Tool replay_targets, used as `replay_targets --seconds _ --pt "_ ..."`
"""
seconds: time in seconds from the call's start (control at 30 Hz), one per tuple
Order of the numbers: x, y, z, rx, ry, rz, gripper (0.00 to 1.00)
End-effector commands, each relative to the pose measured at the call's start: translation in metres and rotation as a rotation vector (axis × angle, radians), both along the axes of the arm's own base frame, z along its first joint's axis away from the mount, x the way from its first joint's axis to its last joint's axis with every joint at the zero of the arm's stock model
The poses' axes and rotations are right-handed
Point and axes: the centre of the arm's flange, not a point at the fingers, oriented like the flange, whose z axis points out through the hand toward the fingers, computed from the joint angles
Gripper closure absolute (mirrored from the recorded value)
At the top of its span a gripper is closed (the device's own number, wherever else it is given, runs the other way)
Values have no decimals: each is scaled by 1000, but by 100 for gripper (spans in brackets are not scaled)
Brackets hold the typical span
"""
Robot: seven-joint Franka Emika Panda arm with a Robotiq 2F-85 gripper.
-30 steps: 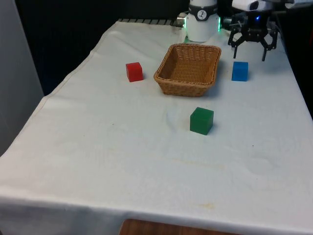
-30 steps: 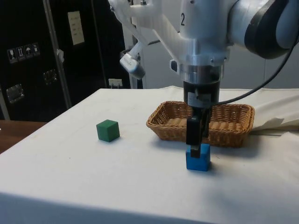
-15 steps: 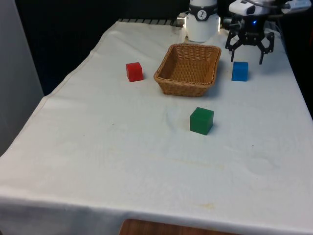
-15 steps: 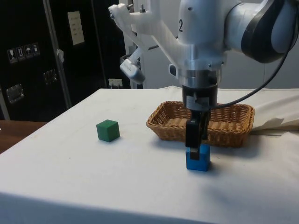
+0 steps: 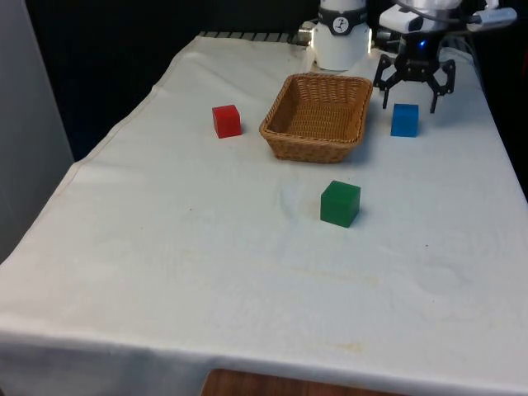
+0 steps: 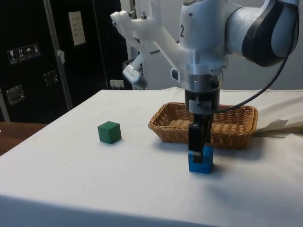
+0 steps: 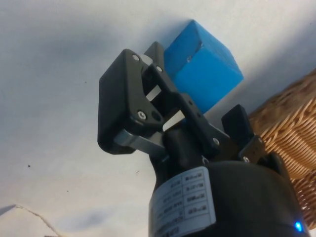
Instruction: Pick up the blue cube and place it into the basket.
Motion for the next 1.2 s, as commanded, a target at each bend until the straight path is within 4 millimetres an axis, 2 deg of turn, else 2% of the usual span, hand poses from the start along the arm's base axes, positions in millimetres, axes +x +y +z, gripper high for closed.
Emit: replay_targets --seconds 0.0,0.5,0.63,1.17 --pt "1 -4 3 -4 -22 1 0" --pt "-1 -2 -6 -1 15 0 0" --pt "3 -5 -3 -6 -7 0 0" --pt "8 -6 -14 -8 19 -11 0"
